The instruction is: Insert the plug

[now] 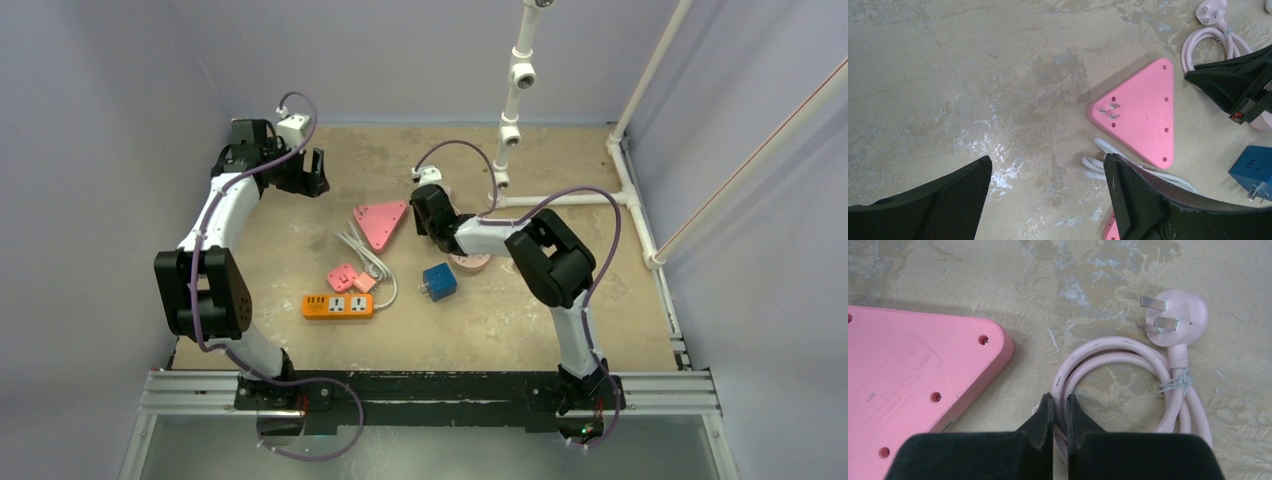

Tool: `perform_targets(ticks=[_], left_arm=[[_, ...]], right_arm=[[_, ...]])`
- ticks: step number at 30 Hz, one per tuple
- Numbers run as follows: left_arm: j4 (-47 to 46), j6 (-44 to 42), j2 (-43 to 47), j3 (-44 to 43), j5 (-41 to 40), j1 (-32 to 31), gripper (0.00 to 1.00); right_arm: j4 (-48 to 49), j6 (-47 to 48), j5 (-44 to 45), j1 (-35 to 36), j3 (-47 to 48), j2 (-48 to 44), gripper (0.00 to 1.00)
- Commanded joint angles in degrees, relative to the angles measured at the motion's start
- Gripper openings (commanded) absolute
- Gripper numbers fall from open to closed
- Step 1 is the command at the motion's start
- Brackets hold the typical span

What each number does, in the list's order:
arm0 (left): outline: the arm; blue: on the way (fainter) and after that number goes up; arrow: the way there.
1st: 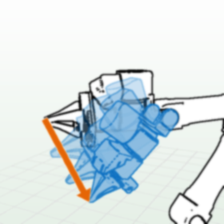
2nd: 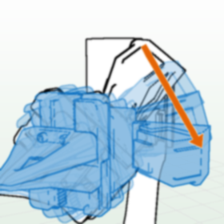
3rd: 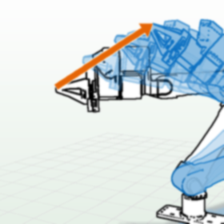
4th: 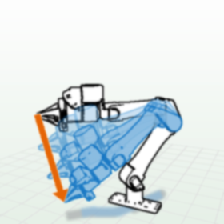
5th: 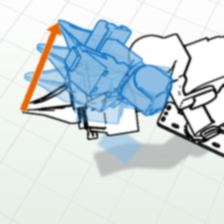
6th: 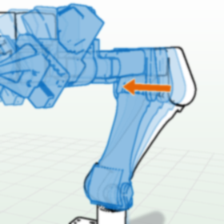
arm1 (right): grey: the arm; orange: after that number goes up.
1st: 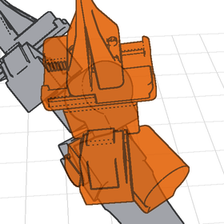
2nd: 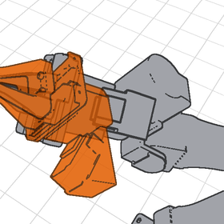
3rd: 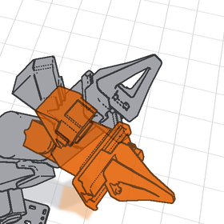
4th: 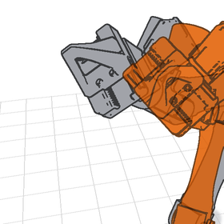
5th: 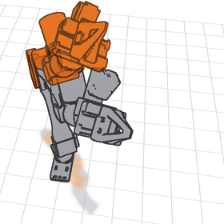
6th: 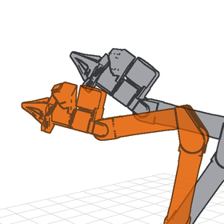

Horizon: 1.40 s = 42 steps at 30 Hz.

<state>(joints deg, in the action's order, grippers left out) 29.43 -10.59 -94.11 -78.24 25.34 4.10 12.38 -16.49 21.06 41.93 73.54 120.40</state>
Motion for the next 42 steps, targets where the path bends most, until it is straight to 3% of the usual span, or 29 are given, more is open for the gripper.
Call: perform_targets(ticks=[1,7,20,24,29,42], left_arm=[[-1.55,1.62,0.09,-2.49,1.36,-0.14,0.82],[-1.26,1.86,0.75,-3.18,1.81,-0.12,0.82],[-1.43,2.82,1.97,-3.04,3.00,-1.21,0.81],[-1.41,3.03,2.71,-2.31,3.02,-2.22,0.80],[-1.56,3.12,3.69,-1.17,2.78,-4.91,0.80],[-1.32,3.18,5.65,-0.08,3.45,-8.48,0.79]], right_arm=[[-3.87,-0.68,0.62,0.08,3.11,-2.39,0.00],[-6.46,-1.99,4.19,0.08,2.50,-16.39,0.00],[-15.18,-18.70,3.91,0.14,-19.63,-45.64,0.00],[-22.24,-23.55,5.00,0.49,-20.17,-52.75,0.00],[-29.60,-25.98,8.79,0.39,-17.12,-52.59,0.00],[-27.80,-28.03,0.53,0.50,-19.30,-49.83,0.00]])
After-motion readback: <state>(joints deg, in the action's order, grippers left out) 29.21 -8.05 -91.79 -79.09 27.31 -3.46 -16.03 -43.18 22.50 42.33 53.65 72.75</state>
